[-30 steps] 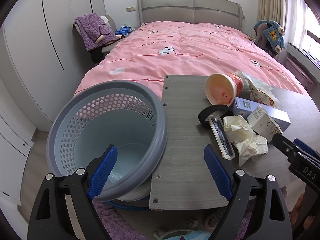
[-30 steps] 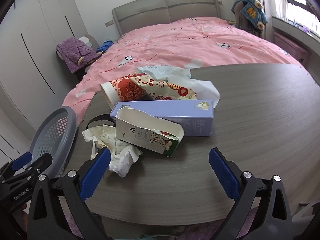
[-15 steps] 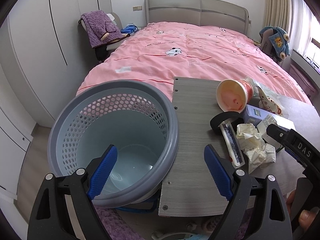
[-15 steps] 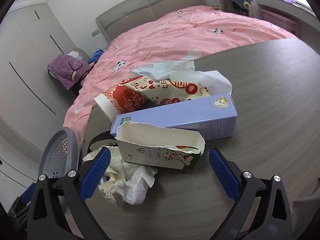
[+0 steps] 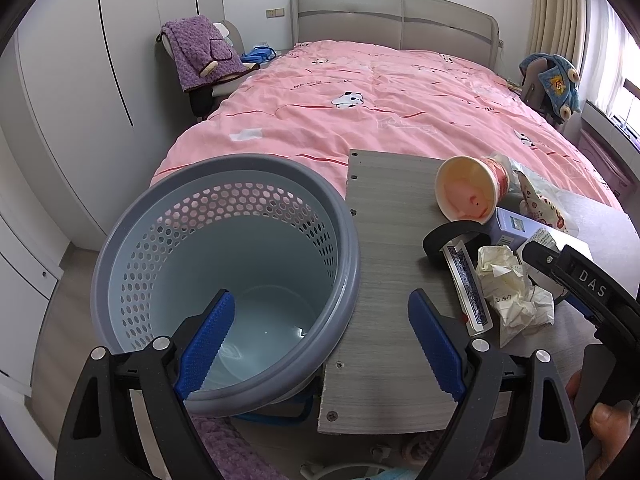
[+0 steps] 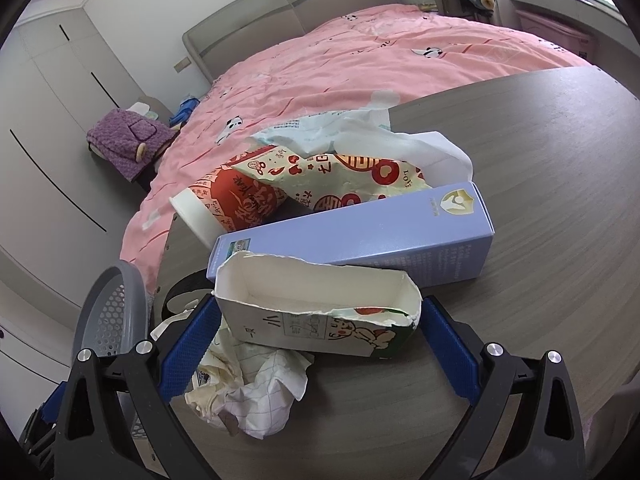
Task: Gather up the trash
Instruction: 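Close the right gripper on the torn white milk carton, then lift the carton with the right gripper while the left gripper grasps the crumpled tissue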
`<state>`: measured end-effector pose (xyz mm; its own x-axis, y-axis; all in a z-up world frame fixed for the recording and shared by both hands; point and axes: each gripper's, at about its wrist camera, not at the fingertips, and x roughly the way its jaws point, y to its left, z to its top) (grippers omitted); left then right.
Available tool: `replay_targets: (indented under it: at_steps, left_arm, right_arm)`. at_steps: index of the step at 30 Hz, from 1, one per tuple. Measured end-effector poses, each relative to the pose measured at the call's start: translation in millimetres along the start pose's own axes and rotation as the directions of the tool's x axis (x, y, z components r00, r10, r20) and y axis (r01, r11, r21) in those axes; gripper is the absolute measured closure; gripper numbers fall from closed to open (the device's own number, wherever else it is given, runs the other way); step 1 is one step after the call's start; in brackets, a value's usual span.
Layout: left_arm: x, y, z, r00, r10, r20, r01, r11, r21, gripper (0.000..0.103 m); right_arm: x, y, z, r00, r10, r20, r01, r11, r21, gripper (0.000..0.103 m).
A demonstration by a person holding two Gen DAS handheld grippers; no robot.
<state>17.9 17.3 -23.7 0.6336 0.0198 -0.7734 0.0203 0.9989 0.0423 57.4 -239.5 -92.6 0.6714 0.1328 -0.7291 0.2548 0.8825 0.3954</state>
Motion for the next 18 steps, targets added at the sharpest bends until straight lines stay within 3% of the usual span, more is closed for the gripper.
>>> replay_targets:
  at_steps: [2, 5, 18]
  left_arm:
    - [1, -1, 0, 1.0, 0.002, -0.001, -0.002, 1.0, 0.004, 0.019]
    - [1, -3, -1, 1.0, 0.0, -0.002, 0.0, 1.0, 0.008, 0.019]
    - [-5, -11, -3, 1.0, -0.009, 0.003, 0.008, 1.0, 0.028, 0.019]
  right_arm:
    - [-1, 1, 0, 1.0, 0.015, 0.006, -0.015, 1.0, -0.008, 0.006]
    - [-1, 2, 0, 1.0, 0.022, 0.009, -0.022, 1.0, -0.014, 0.02]
    - [-18, -2, -3, 0.997, 0.064, 0.03, -0.063, 0.997, -0.032, 0.021]
